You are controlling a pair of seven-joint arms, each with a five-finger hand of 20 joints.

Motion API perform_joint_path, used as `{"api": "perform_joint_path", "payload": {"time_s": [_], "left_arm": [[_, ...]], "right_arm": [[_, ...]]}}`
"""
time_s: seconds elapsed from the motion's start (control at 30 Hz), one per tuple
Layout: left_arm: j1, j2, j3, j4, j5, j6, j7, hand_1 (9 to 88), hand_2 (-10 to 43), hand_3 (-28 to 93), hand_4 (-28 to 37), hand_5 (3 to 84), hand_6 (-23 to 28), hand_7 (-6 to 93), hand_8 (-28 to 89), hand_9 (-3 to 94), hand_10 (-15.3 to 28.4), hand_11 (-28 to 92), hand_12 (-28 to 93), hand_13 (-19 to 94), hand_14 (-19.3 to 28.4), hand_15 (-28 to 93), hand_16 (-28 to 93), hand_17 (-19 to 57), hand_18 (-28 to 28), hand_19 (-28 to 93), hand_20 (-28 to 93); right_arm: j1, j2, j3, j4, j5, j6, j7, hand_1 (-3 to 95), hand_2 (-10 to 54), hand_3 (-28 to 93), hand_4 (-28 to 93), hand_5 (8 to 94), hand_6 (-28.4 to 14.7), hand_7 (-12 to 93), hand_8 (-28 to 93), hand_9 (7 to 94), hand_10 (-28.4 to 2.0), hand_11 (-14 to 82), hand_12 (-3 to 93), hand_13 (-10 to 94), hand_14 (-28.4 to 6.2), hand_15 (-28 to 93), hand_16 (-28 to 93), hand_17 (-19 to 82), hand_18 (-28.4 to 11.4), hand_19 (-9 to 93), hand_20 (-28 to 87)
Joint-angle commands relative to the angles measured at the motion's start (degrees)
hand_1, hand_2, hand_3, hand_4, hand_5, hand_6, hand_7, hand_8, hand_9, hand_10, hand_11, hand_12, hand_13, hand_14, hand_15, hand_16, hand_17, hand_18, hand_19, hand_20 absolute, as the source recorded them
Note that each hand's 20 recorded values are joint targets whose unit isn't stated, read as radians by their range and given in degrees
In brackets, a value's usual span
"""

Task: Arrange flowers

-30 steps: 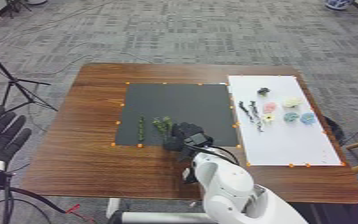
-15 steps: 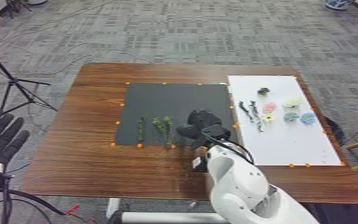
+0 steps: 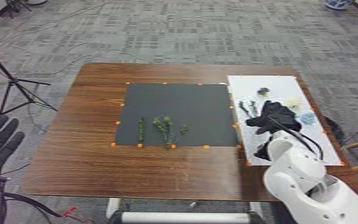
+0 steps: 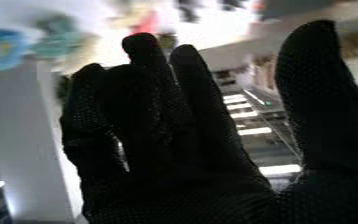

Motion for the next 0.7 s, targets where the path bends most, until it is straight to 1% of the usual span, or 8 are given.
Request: {"api": "perform_joint_path", "payload": {"time_s": [0.03,0.1,0.3,0.33,0.4,0.5,0.6,0.7], "left_arm": [[-0.37,0.22,1.81,-0.07,-0.29,0.25,0.10,23.1,17.9,66,-28.3,37.5,8.1,10.2,-7,33.3,13.9,17,14,24,13.4,25,-1,-3.0,10.5,17,13],[-0.62,0.42,2.02,0.06,-0.64,0.20,0.21,23.1,17.9,66,-28.3,37.5,8.1,10.2,-7,33.3,13.9,17,14,24,13.4,25,-1,-3.0,10.5,17,13],[-0.45,0.41,1.23,-0.05,-0.24,0.36,-0.25,23.2,18.1,66,-28.3,37.6,8.1,10.3,-7,33.3,14.0,17,14,24,13.4,25,-1,-3.1,10.5,17,13],[-0.60,0.39,1.23,-0.04,-0.19,0.57,-0.51,23.2,18.1,65,-28.3,37.6,8.2,10.3,-7,33.3,13.9,17,14,24,13.4,25,-1,-3.1,10.5,17,13],[-0.51,0.48,1.33,-0.05,-0.53,0.52,-0.21,23.2,18.1,66,-28.3,37.6,8.2,10.3,-7,33.3,13.9,17,14,24,13.4,25,-1,-3.0,10.5,17,13],[-0.94,0.37,1.55,0.08,-0.26,0.53,-0.76,23.1,18.1,66,-28.3,37.6,8.2,10.2,-7,33.3,13.9,17,14,24,13.4,25,-1,-3.0,10.5,17,13],[-1.12,0.28,1.49,0.09,-0.20,0.49,-0.74,23.2,18.1,66,-28.3,37.6,8.2,10.2,-7,33.3,13.8,17,14,24,13.4,25,-1,-3.0,10.5,17,13],[-1.08,0.15,1.52,0.09,-0.28,0.39,-0.59,23.2,18.1,66,-28.3,37.6,8.2,10.3,-7,33.3,13.8,17,14,24,13.4,25,-1,-3.1,10.5,17,13]], "right_arm": [[-0.22,-1.14,-2.16,3.86,-1.56,-0.34,0.98,36.5,-9.1,65,-24,59.2,-12.4,9,-7,63.1,-23.2,17.7,17.6,69,-14.2,74,28,33,-28.4,85,33],[-0.21,-1.71,-2.51,4.99,-2.27,-0.76,0.96,36.7,-9.3,65,-24,59.5,-12.4,9,-7,63.2,-23.0,17.9,17.6,69,-14.0,74,28,33,-28.4,85,33],[0.53,-2.44,-4.16,8.66,-4.46,1.10,1.49,39.5,-9.5,65,-26,61.1,-11.7,11,-7,64.4,-22.1,19.1,17.7,70,-13.2,74,27,34,-28.4,86,33],[0.43,-2.60,-4.30,9.14,-5.02,1.58,1.28,40.5,-9.5,66,-27,61.8,-11.4,11,-7,65.3,-21.6,19.7,17.9,71,-13.0,74,27,34,-28.4,86,33],[0.77,-2.84,-5.00,10.11,-5.74,2.73,1.11,42.5,-9.5,67,-27,64.7,-9.9,13,-7,68.3,-20.0,21.4,18.3,72,-12.4,74,27,35,-28.4,86,33],[1.15,-3.03,-6.11,11.37,-7.31,3.51,0.73,46.1,-9.5,68,-28,69.1,-7.3,18,-9,73.1,-17.9,23.3,19.2,74,-11.2,73,28,36,-28.4,87,33],[1.88,-3.05,-7.43,12.15,-7.52,3.68,0.25,50.6,-9.5,64,-28,72.1,-6.1,20,4,76.5,-16.4,25.2,20.6,76,-10.4,72,29,37,-28.4,88,33],[2.71,-3.04,-8.61,12.80,-7.95,3.76,-0.04,54.2,-9.5,60,-28,74.4,-5.5,22,9,78.7,-15.2,26.4,22.8,77,-9.8,72,30,37,-28.4,88,33]]}}
